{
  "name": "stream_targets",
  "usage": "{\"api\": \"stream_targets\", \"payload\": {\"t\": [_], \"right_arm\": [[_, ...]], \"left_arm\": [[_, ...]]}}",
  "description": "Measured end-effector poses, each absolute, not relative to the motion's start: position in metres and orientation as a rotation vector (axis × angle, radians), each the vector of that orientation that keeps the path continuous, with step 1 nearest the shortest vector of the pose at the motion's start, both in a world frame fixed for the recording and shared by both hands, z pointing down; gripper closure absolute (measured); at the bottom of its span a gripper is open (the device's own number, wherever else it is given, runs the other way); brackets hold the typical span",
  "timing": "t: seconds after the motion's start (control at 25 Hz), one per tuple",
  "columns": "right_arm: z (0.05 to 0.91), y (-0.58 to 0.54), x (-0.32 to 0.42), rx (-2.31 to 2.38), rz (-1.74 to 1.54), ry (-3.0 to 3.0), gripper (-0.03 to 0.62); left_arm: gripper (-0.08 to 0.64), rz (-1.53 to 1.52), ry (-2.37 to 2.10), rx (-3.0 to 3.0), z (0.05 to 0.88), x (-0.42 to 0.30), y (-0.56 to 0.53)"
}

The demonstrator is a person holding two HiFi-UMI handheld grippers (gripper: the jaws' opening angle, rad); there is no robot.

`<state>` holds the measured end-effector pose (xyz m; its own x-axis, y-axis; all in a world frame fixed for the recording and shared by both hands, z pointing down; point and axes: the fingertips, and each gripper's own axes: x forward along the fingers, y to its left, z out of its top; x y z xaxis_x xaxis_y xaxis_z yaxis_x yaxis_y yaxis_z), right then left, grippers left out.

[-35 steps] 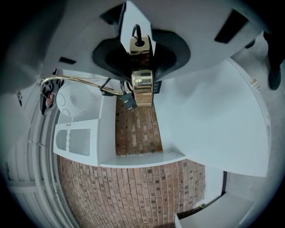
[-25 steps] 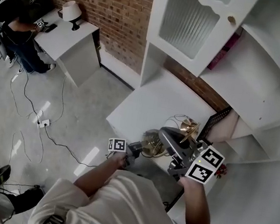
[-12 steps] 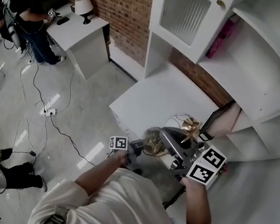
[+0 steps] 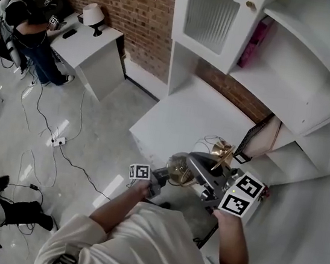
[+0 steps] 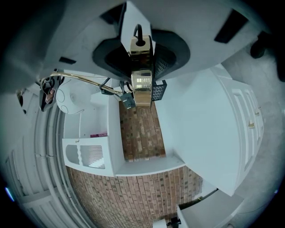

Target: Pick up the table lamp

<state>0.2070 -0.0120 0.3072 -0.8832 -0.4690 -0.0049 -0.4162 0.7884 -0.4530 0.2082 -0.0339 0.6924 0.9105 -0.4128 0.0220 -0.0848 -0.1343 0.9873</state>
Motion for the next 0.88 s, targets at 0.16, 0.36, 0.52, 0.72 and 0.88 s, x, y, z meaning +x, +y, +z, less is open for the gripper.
{"api": "stream_targets", "payload": {"t": [0.16,0.36,0.52,0.72,0.88], "right_arm": [[0.307,-0.013,0.199,-0.735,-0.680,2.858,0.580],[0.306,-0.010,0.184,-0.760,-0.674,2.853,0.580],[0.306,-0.003,0.166,-0.769,-0.674,2.862,0.580],[0.308,0.000,0.158,-0.767,-0.671,2.869,0.580],[0.307,0.003,0.154,-0.764,-0.667,2.870,0.580]], "left_arm": [[0.423,-0.280,-0.367,1.700,0.691,0.202,-0.038],[0.423,-0.272,-0.354,1.703,0.690,0.188,-0.036],[0.423,-0.275,-0.354,1.699,0.690,0.173,-0.031],[0.424,-0.282,-0.351,1.693,0.692,0.166,-0.028],[0.423,-0.286,-0.350,1.691,0.692,0.164,-0.025]]}}
